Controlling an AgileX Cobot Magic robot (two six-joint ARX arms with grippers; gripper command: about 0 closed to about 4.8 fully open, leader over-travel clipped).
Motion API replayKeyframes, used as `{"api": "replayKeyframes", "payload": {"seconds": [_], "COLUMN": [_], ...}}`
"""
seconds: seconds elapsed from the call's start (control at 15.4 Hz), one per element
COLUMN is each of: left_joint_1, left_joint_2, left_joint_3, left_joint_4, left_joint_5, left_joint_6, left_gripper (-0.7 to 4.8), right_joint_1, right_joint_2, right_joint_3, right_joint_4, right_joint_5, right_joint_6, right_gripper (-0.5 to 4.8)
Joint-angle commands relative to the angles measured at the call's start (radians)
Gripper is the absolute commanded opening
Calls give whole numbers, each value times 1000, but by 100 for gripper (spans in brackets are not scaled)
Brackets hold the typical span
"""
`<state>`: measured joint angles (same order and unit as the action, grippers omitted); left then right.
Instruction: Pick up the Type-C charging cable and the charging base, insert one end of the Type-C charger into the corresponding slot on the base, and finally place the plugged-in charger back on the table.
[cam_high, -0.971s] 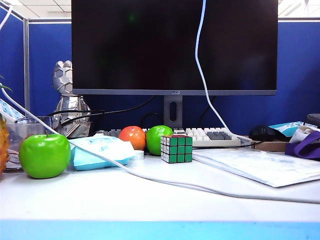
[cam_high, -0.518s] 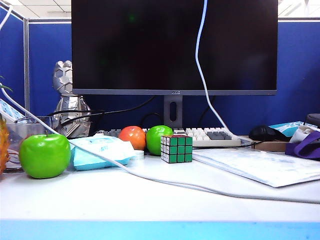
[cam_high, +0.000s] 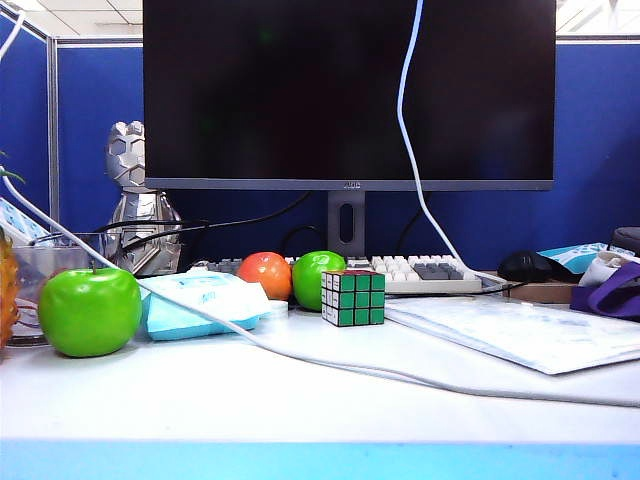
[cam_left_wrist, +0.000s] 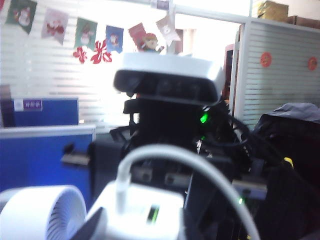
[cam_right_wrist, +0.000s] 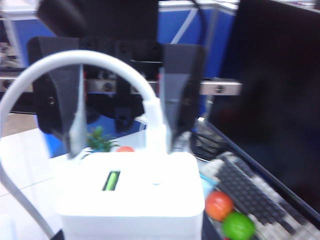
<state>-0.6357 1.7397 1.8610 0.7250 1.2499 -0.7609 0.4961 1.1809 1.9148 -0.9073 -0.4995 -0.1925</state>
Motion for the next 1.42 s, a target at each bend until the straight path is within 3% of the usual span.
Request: {"api": "replayKeyframes", "payload": {"seconds": [0.06,0.19,0.26,0.32,0.39,0.65,0.97,1.17,1.23,1.3,1.36,1.42], "left_joint_1": [20,38,40,43,48,49,66,83,84,84,83,83], "left_joint_2": [4,-2,-5,-6,-7,-21,-57,-106,-151,-174,-194,-203], "left_joint_3": [-3,-3,-3,-3,-3,-3,-2,39,85,117,151,168], "left_joint_4": [-4,-5,-5,-5,-5,-5,-87,-368,-650,-800,-927,-982], "left_joint_5": [18,7,5,3,3,-67,-297,-453,-687,-821,-931,-978], "left_joint_6": [-26,-36,-37,-37,-37,-32,-16,161,295,389,473,505], "left_gripper": [187,182,150,57,0,-6,-6,-6,-6,-6,-6,-6], "right_joint_1": [1,1,1,1,1,0,0,0,-1,-1,-1,-1], "right_joint_2": [-21,-22,-22,-22,-20,34,148,230,279,314,344,362], "right_joint_3": [11,11,11,11,11,10,10,10,10,10,10,9], "right_joint_4": [4,-20,-32,-47,-58,-137,-174,-189,-220,-243,-265,-275], "right_joint_5": [69,97,145,226,278,416,416,417,415,416,416,417], "right_joint_6": [-26,-25,-25,-25,-25,-17,-22,-25,-24,-24,-24,-22], "right_gripper": [-1,-1,-1,-1,-1,-1,-1,-1,-1,-1,-1,-1]}}
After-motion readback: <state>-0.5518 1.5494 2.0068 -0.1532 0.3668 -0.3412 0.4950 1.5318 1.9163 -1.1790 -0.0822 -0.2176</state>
